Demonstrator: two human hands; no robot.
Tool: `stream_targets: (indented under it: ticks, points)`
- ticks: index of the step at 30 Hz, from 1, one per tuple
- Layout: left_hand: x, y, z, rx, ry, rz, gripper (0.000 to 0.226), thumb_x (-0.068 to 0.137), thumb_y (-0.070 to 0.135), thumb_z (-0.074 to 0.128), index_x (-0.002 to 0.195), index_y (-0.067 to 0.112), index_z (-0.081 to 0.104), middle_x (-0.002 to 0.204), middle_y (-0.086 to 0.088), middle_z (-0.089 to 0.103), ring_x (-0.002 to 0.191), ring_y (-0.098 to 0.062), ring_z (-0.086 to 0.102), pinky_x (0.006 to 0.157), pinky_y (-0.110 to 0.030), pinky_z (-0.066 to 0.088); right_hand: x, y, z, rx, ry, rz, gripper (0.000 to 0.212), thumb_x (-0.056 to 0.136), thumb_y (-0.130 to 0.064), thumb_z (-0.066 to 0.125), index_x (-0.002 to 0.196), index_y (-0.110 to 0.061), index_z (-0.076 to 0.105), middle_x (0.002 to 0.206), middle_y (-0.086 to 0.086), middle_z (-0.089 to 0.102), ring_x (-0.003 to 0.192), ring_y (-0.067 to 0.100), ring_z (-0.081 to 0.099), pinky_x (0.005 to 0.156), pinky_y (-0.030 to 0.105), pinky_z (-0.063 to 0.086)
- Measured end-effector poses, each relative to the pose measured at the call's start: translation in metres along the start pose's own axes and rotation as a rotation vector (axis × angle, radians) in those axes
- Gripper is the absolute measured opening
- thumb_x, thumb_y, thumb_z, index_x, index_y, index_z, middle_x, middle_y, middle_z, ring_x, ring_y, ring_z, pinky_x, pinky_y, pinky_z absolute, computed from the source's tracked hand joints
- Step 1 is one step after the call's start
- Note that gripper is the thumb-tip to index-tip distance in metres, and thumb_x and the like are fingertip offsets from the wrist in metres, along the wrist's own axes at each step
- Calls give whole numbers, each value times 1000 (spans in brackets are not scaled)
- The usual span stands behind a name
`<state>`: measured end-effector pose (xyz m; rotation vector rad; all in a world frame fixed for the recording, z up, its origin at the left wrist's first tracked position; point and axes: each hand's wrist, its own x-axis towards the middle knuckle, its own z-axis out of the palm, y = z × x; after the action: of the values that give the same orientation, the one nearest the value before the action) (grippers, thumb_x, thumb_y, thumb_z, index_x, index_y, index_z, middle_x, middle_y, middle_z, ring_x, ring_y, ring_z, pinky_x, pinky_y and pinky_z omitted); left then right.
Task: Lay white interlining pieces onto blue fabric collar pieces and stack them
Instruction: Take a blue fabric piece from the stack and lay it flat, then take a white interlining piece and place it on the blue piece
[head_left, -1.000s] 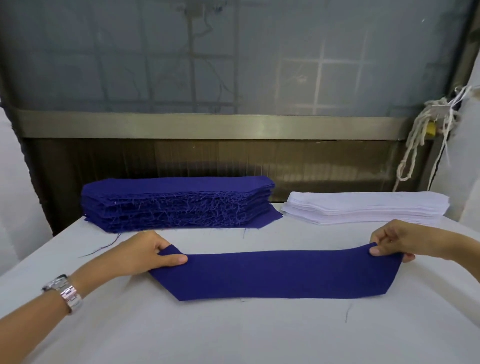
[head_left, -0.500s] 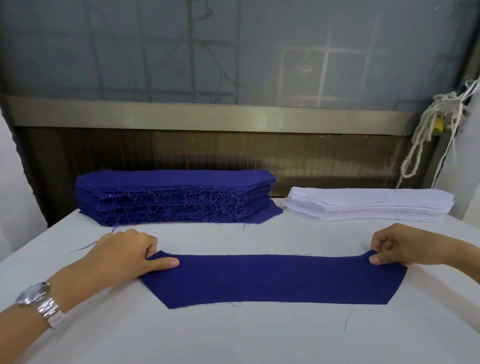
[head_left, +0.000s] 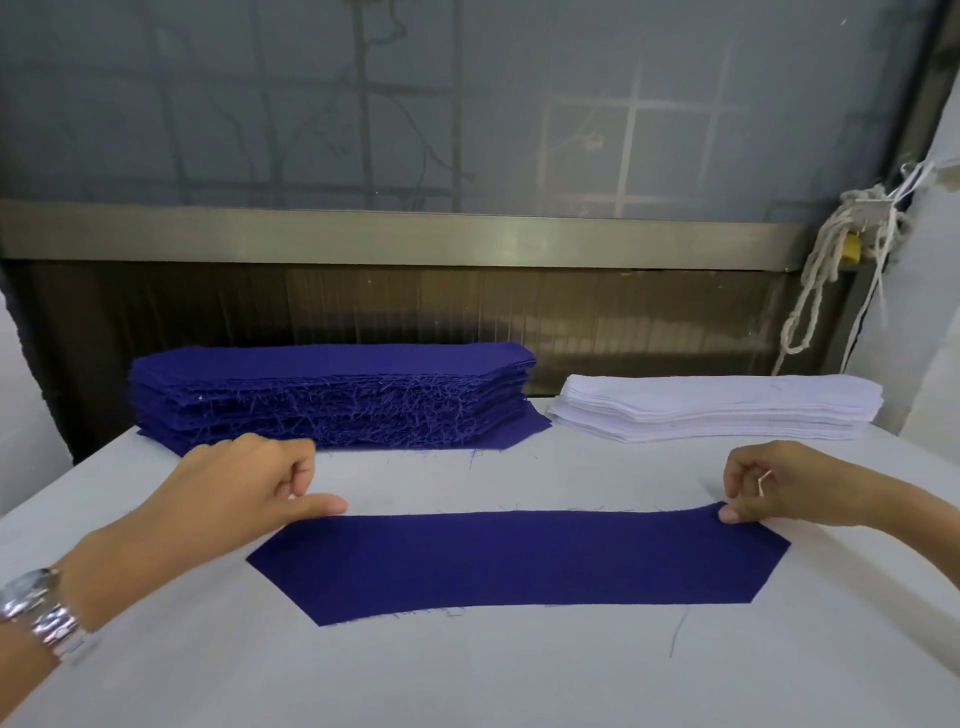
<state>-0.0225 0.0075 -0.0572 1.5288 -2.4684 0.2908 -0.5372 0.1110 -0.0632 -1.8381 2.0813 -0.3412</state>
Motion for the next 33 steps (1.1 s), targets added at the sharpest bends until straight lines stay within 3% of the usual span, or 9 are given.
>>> stream_targets:
  ticks: [2,6,10,12,16,21,24,29,33]
  points:
    - [7,20,-8,-60,92,66,54,63,86,29,70,34,45,62,14,57,58,-1,55,51,-15,37,1,-1,-4,22,71,-29,19,79,-33,83,79,-20,70,75,-6,72,69,7,65,60,16,50]
    - [37,70,-21,-189,190,198,34,82,70,46,75,38,50,66,17,58,63,1,56,53,-14,37,16,6,-18,50,478,-59,21,88,-25,75,70,-18,66,64,-3,66,63,13,62,57,19,44]
    - [75,126,-22,-275,209,311,16,93,53,55,88,38,57,80,20,61,73,2,57,63,-20,47,36,32,-36,190,732,67,21,93,-24,70,74,-15,67,68,-2,66,69,14,62,60,23,40]
    - [95,153,-16,-331,216,333,16,97,46,55,100,32,62,93,18,61,81,-1,58,72,-28,54,44,53,-46,205,796,147,18,96,-18,66,80,-10,72,72,2,67,69,17,60,69,27,43]
    - [135,204,3,-463,244,335,17,101,31,53,109,23,66,103,11,61,87,-8,60,80,-35,55,53,100,-60,219,886,351,28,94,-12,60,66,-17,62,73,9,62,73,30,55,74,30,39]
    - [176,245,19,-454,257,322,21,102,23,48,95,21,68,102,4,60,90,-17,60,78,-39,53,63,140,-72,167,943,532,21,93,-16,58,83,-11,75,86,19,69,86,39,62,73,32,42]
    - [198,256,27,-350,244,292,28,102,21,44,79,15,58,96,-1,57,90,-25,60,74,-42,53,73,156,-77,151,949,578,22,93,-16,57,89,-9,78,93,21,71,88,40,63,74,34,44]
    - [228,258,40,-171,176,246,30,105,31,44,104,15,68,112,-6,58,99,-24,57,73,-34,50,91,173,-85,102,949,618,25,91,-12,55,73,-8,73,86,21,70,74,37,57,69,31,41]
    - [237,260,45,-159,147,246,34,104,29,46,74,15,56,101,-7,56,81,-19,50,66,-30,44,101,180,-89,-26,917,586,28,97,-19,52,91,-14,79,104,22,67,103,43,54,82,40,48]
